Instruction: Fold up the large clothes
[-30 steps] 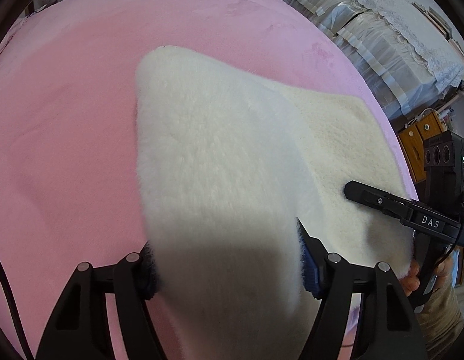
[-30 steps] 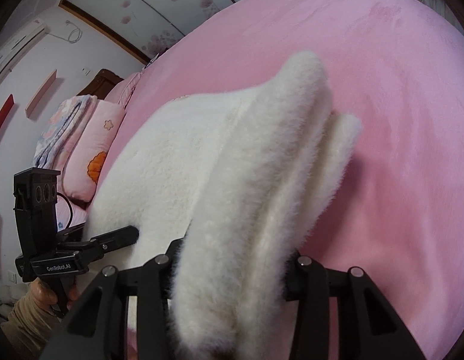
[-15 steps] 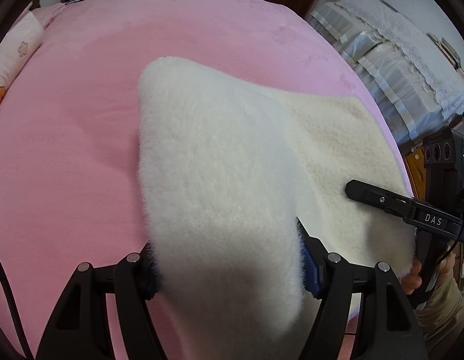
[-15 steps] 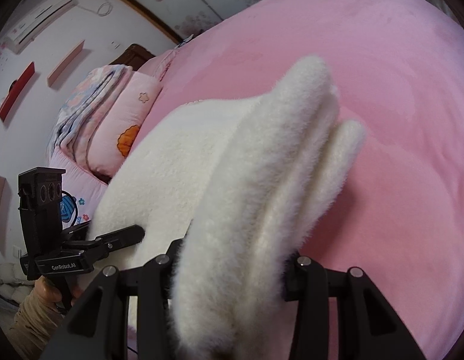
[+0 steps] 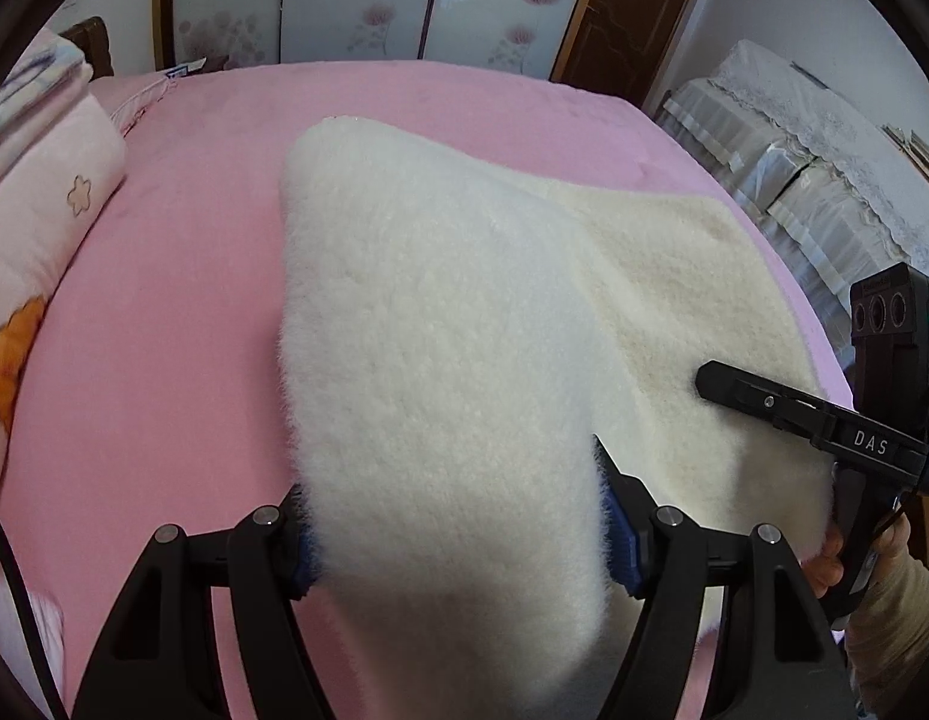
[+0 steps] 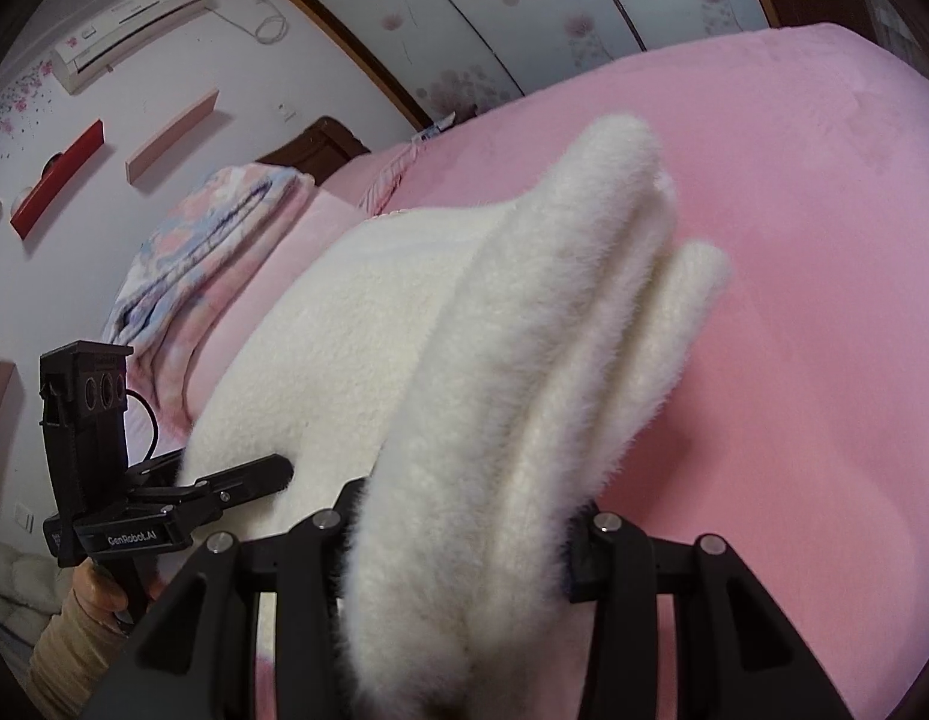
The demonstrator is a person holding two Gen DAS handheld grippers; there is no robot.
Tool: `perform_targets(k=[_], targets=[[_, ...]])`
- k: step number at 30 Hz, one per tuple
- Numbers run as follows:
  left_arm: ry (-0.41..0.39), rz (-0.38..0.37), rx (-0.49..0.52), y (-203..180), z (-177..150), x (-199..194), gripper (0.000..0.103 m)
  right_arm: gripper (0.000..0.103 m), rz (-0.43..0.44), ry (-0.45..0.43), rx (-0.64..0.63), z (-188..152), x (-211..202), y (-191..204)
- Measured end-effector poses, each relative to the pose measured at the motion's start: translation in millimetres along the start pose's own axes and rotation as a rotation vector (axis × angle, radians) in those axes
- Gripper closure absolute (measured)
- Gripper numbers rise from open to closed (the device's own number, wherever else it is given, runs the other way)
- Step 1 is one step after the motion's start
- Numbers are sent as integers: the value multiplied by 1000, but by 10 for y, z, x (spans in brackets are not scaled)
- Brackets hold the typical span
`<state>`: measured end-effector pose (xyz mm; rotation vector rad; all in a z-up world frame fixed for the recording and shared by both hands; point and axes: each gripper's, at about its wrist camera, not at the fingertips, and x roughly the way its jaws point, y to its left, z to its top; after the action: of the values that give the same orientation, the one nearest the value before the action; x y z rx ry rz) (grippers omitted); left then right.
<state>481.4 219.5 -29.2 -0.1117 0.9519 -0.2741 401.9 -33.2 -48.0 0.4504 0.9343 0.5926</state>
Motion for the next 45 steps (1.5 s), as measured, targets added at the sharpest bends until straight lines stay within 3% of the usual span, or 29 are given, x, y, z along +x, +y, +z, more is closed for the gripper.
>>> perform_targets(k=[5, 8, 9, 10, 11, 13, 15, 22, 28, 32, 40, 45], targets=[[4, 6, -11, 576, 525, 685, 31, 62, -2, -19, 34, 348, 726, -337], [55, 50, -66, 939, 568, 1293, 27, 60, -60, 46, 97, 379, 1264, -671], [89, 80, -89, 1018, 532, 1498, 21, 57, -101, 97, 145, 334, 1469, -831], [107, 105, -107, 1093, 481, 1669, 8, 46, -112, 120, 183, 279, 1576, -954], [75, 131, -105, 1139, 432, 1730, 0, 38, -94, 117, 204, 235, 1614, -1043], [12, 125, -74, 1180, 386, 1724, 0, 31, -73, 96, 181, 200, 1585, -1090], [5, 113, -74, 1239, 398, 1714, 0, 24, -110, 102, 108, 204, 1532, -1065], [-1, 235, -19, 966, 305, 1472, 0, 23, -271, 102, -57, 281, 1196, -820], [2, 343, -41, 804, 195, 1107, 0, 23, -426, 73, -153, 194, 784, -550], [-8, 342, -52, 648, 27, 772, 0, 23, -486, 56, -162, 129, 500, -397], [-18, 309, -73, 97, -364, 116, 0, 23, -504, 54, -154, -96, -97, -60], [-64, 302, -63, -292, -643, -347, 0, 23, -483, 46, -132, -359, -582, 112]])
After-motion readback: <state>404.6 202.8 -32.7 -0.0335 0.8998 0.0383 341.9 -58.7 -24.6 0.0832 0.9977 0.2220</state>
